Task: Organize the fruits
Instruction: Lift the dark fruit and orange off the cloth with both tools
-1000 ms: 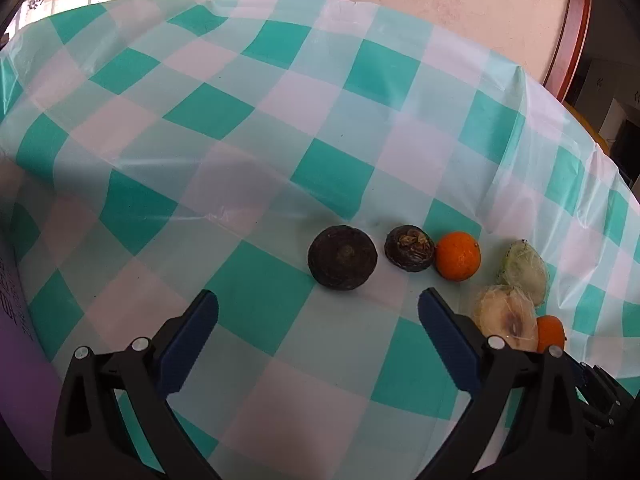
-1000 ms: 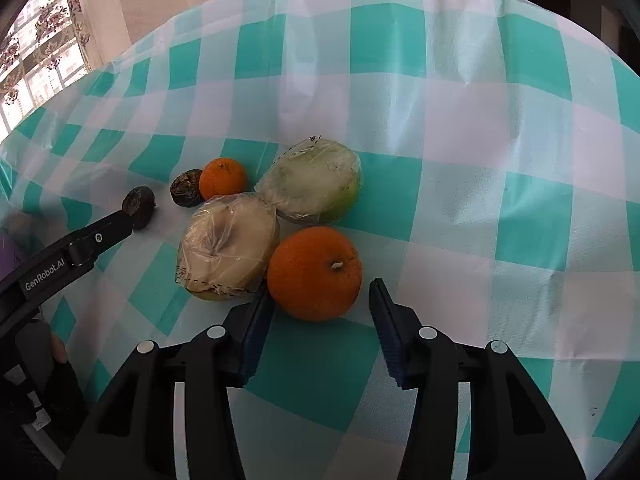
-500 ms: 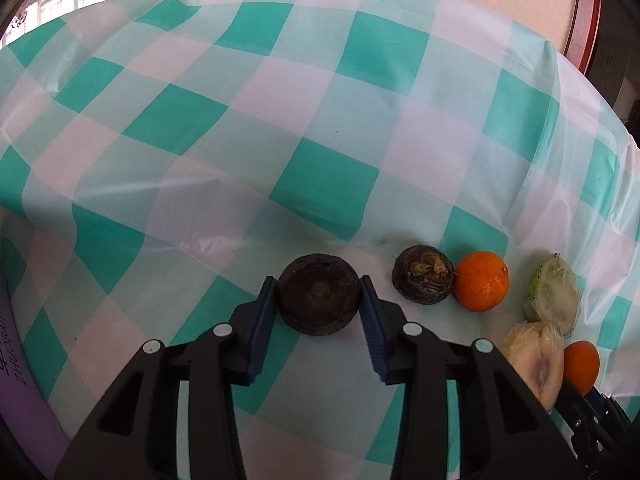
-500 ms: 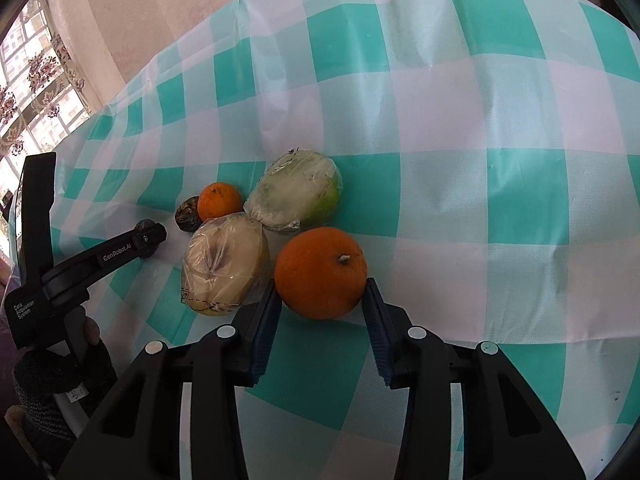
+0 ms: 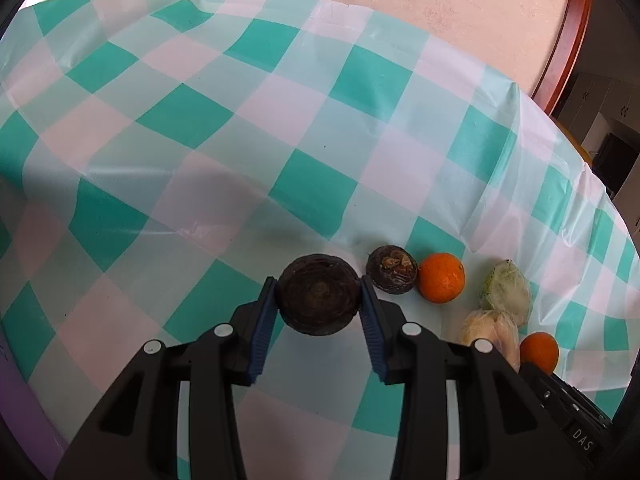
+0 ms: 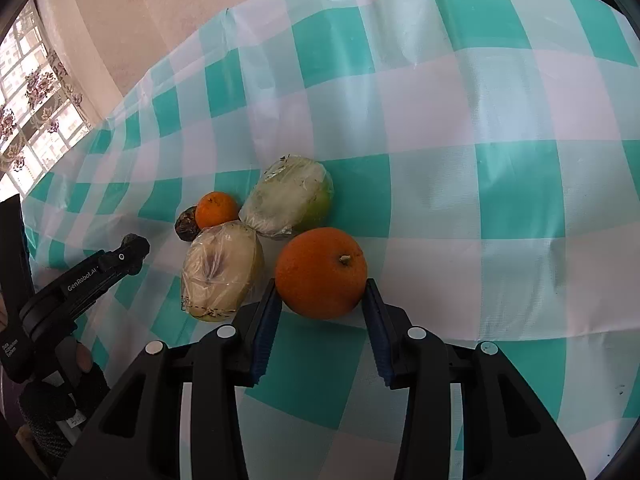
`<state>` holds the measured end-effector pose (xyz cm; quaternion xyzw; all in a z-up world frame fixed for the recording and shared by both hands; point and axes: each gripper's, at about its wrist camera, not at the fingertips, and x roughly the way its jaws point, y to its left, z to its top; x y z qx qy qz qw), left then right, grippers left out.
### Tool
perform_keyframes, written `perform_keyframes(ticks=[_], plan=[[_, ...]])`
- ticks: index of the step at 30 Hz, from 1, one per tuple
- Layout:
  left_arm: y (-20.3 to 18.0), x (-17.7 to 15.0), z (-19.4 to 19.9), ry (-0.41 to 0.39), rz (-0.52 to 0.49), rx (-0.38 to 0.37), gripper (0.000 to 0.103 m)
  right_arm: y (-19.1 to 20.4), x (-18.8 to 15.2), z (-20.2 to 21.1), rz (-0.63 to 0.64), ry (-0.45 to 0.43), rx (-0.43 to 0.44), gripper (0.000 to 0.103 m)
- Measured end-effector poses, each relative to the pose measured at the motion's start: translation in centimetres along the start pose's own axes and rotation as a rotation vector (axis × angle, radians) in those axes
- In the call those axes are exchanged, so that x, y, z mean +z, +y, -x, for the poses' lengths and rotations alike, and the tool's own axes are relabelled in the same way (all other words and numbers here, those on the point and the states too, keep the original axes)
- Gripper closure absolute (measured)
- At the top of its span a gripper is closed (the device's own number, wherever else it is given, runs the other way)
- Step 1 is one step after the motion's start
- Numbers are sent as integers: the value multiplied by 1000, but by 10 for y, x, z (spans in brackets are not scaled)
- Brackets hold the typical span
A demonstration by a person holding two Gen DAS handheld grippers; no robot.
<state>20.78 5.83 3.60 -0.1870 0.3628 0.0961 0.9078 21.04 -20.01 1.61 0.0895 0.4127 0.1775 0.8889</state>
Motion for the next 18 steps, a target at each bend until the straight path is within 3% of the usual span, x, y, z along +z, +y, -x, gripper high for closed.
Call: perform_keyframes(ticks=[6,10,18], plan=[[-5,-17,22,-4,-18,2,63,-2,-1,2,-10,-4,1,62],[-5,-56,52,-4,-93,4,62,-1,-1,1,-11,-1,2,62],[11,-103,80,46,-107,-75,62,-3,-3,5,-21,-21,5,62]])
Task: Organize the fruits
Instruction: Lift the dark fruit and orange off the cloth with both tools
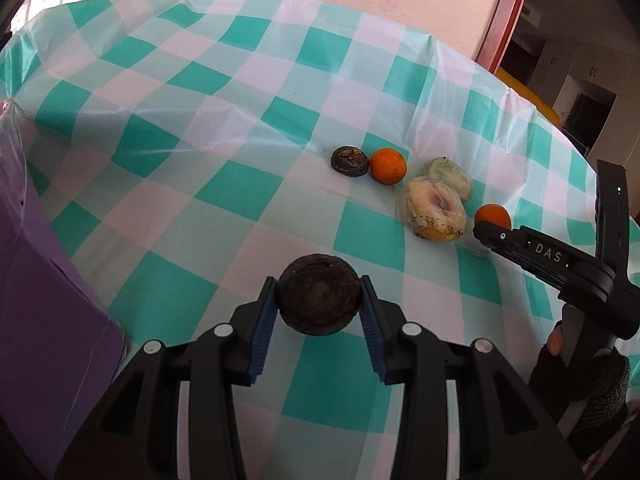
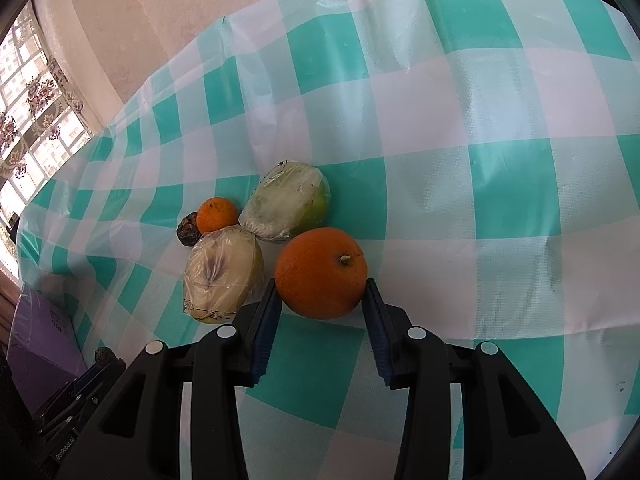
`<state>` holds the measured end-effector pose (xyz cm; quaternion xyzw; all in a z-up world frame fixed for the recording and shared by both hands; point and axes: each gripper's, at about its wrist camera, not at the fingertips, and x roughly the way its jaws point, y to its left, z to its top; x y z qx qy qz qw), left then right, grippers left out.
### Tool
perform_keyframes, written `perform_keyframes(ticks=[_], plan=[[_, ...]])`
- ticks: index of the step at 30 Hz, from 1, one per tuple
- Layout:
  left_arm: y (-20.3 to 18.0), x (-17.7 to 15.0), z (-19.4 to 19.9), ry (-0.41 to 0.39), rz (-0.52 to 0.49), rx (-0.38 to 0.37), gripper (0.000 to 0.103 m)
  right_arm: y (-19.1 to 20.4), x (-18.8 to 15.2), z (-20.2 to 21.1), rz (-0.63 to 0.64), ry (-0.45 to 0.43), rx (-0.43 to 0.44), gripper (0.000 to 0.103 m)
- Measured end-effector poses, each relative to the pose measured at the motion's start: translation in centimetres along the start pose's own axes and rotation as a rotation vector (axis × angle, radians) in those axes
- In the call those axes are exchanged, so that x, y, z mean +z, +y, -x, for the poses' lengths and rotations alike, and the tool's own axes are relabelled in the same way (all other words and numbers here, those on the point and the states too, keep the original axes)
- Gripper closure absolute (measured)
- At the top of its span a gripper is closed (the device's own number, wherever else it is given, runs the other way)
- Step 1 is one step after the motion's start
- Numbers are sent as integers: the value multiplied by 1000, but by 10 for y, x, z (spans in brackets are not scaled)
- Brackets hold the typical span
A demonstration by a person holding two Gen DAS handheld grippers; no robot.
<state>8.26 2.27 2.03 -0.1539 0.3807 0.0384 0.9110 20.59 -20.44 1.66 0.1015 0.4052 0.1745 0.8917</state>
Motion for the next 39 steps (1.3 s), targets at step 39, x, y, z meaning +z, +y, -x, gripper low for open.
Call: perform_keyframes(ticks=[39], plan=[[21,-100,101,-9,-79,-167,62,66,-146,99,-47,-63,-32,62]])
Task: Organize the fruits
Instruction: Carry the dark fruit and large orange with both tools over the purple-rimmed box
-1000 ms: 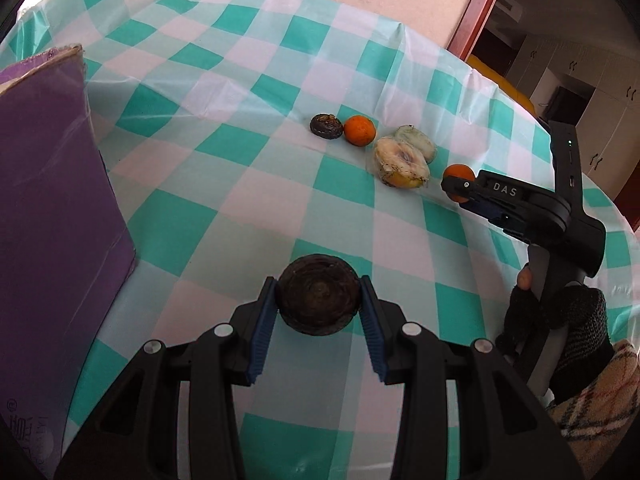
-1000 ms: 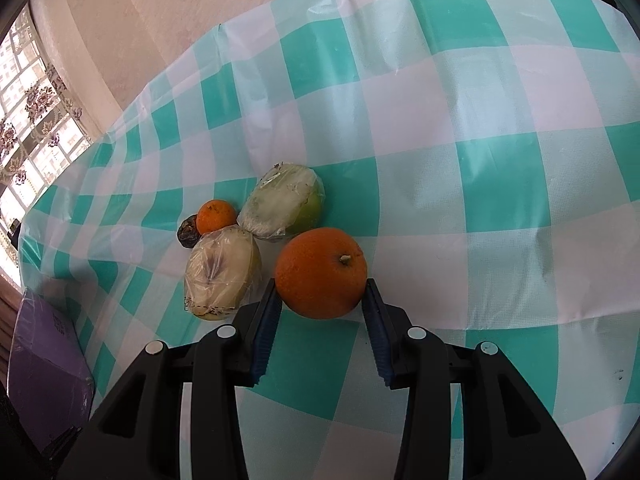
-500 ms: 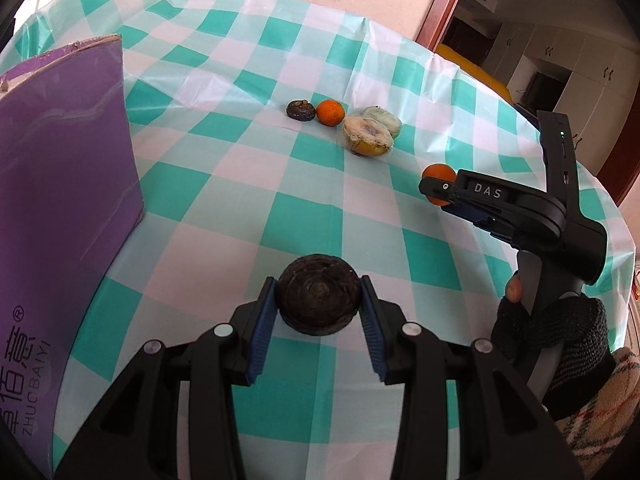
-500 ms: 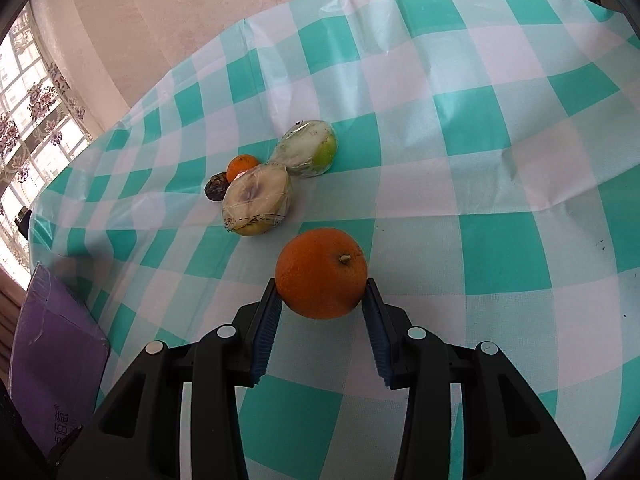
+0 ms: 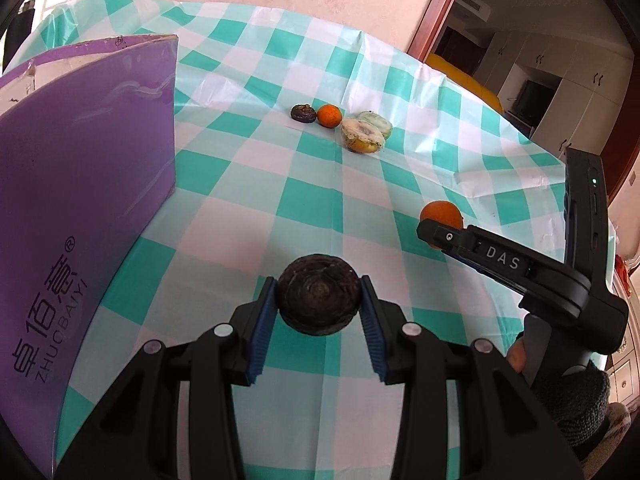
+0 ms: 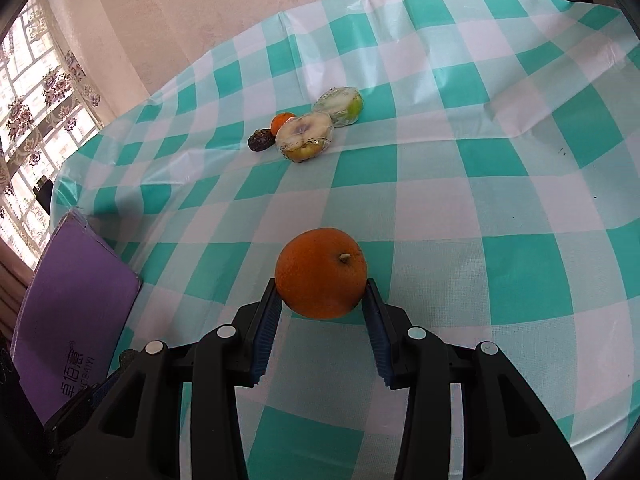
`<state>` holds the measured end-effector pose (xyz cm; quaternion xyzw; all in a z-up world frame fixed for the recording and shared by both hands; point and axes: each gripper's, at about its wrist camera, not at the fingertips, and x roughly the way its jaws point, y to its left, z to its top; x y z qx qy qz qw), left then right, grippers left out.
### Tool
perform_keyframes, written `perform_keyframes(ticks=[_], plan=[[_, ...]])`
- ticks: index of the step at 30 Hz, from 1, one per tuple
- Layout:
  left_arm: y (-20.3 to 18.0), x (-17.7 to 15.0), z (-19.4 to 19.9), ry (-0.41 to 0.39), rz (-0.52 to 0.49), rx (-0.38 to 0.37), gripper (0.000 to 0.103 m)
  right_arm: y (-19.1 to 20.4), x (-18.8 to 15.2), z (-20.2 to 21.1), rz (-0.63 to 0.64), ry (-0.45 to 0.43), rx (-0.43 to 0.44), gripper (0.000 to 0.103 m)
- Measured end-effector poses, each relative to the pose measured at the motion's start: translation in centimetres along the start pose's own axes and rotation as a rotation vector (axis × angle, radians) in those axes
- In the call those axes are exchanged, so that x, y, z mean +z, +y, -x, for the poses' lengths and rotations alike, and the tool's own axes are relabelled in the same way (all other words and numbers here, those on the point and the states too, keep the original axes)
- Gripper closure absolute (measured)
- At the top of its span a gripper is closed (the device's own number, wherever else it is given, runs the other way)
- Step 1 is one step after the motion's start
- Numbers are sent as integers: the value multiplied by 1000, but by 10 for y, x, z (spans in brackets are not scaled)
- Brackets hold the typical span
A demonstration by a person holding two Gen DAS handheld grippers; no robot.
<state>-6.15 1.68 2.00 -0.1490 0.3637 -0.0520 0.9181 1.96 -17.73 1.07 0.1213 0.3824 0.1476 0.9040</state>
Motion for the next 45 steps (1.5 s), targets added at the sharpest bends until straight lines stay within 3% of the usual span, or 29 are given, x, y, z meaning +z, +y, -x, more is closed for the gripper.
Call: perform_keyframes(ticks=[4,8,11,16,22,26,38,41,45], plan=[[-5,-6,10,-32,-45,2,62,10,-18,18,28,-26,17,62],[-10,-13,20,-59,-87,0,62,21,-32,23,49,11,26,62],[-6,-17,28,-74,-84,-12,62,25,-40,24,37,47,40,62],[3,-22,51,-111,-57,-33,62,32,-50,37,20,16,75,62],[-7,-21,109,-270,-161,6,62,53,-53,49,10,-16,135,62],[3,-8,145,-351,-144,41,62,78,-49,60,42,-41,168,62],[78,34,197,-386,-19,251,62,163,-49,93,207,-137,251,62],[97,43,199,-312,3,234,62,186,-47,95,256,-142,270,62],[114,48,201,-266,-21,342,62,213,-43,94,314,-142,292,62]])
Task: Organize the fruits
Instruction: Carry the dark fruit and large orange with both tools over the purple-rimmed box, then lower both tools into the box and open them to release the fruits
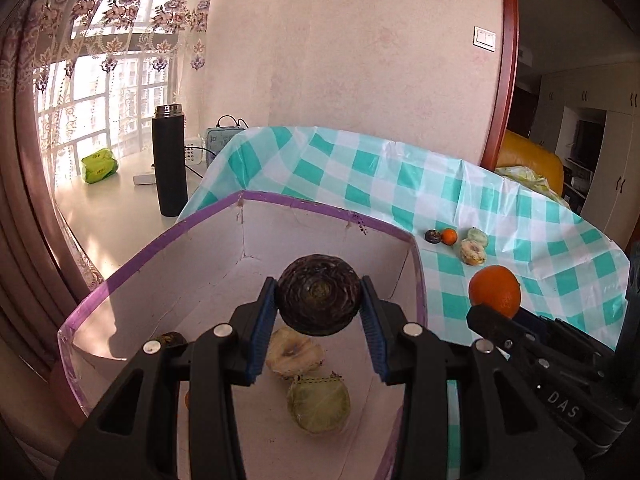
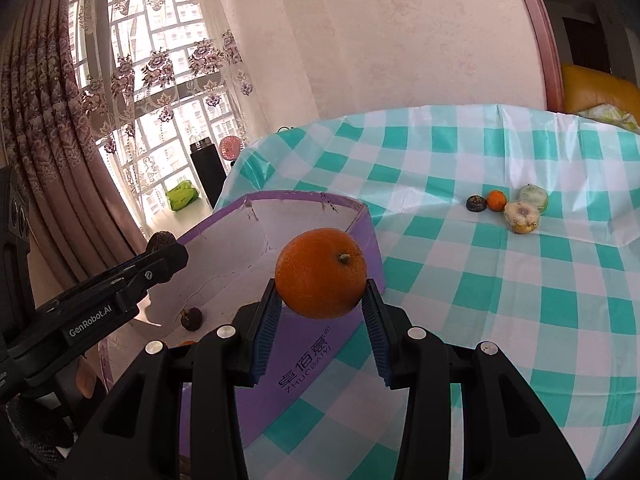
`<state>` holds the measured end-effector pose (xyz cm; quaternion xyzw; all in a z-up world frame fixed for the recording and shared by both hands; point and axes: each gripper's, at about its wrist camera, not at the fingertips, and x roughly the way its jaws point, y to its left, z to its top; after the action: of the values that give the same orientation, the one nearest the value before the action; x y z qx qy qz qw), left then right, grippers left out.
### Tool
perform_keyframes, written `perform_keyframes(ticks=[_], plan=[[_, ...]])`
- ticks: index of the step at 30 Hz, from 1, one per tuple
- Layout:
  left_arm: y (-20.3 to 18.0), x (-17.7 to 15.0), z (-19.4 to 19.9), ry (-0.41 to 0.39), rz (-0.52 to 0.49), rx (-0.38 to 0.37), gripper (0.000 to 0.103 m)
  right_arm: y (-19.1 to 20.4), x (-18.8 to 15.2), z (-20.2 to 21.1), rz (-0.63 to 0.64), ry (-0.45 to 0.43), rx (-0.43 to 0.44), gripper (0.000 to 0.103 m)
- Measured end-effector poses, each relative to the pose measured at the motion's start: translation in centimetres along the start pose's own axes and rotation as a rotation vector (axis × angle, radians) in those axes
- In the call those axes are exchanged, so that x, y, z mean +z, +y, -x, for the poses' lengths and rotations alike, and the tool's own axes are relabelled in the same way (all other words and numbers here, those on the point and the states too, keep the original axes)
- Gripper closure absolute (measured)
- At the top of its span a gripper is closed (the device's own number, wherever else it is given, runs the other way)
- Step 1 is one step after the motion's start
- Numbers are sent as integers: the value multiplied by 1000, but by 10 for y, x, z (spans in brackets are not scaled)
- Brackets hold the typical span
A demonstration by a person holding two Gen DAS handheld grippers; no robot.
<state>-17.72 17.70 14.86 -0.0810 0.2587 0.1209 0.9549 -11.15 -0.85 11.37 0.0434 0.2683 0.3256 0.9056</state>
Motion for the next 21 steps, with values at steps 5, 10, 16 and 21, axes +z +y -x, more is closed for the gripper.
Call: perform_keyframes(ticks=[5,10,16,21], plan=[[33,0,-21,108,9,57,62,24,15,-22,64,39,5,62],[57,-6,-42,239,-2,94,62,55,32,-57,185,140,-44,62],[66,-9,-52,313,-44,123,62,93,24,-119,440,380,-178,62],[63,-17,-63,371,-79,95,62,95,11,-144,519,456,-253,63]])
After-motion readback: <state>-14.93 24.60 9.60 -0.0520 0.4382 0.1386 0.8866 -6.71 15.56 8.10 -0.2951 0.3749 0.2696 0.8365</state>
